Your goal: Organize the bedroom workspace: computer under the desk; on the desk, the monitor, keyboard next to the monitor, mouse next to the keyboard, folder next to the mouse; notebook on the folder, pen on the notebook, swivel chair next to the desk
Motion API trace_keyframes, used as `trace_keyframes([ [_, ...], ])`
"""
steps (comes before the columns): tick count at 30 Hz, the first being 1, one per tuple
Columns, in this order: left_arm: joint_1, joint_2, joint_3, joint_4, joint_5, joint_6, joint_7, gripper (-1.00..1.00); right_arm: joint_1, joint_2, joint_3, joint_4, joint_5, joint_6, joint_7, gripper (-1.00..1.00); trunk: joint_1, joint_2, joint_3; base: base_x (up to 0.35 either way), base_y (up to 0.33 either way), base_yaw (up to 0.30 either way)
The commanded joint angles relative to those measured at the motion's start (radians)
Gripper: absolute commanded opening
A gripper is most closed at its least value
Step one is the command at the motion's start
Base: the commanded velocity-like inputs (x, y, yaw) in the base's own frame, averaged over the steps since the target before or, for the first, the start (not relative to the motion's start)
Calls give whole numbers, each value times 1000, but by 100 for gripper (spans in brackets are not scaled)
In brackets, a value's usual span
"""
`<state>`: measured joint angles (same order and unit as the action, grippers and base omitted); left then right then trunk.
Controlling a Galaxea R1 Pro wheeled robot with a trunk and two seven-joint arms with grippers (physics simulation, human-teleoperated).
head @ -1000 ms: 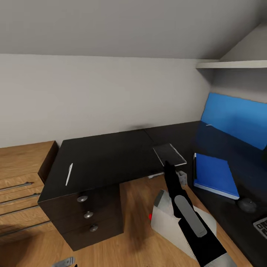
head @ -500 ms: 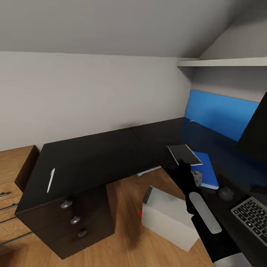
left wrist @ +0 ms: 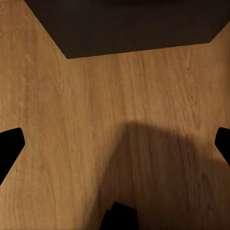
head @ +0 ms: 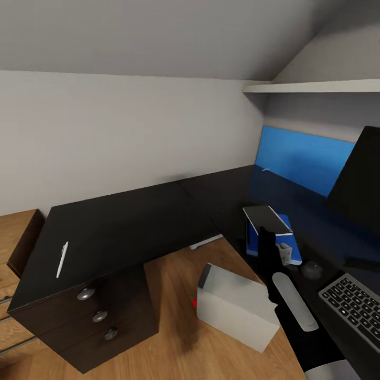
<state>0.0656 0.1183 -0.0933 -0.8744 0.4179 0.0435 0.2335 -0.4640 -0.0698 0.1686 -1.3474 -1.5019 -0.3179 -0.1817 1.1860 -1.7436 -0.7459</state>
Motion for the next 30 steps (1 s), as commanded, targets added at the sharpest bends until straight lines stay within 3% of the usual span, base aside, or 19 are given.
trace_keyframes([
  [1, 0, 1, -5, -3, 7, 4, 9, 100, -1, 0, 4, 1, -9, -10, 4, -100, 0, 0, -1, 0, 0, 0],
  [12, 0, 3, -1, -3, 10, 4, 10, 100, -1, -1, 3, 4, -7, -13, 1, -100, 0, 0, -1, 0, -126, 0],
  [30, 0, 3, 0, -3, 10, 3, 10, 100, -1, 2, 0, 7, -9, -9, -95, -100, 0, 0, -1, 1, -4, 0],
])
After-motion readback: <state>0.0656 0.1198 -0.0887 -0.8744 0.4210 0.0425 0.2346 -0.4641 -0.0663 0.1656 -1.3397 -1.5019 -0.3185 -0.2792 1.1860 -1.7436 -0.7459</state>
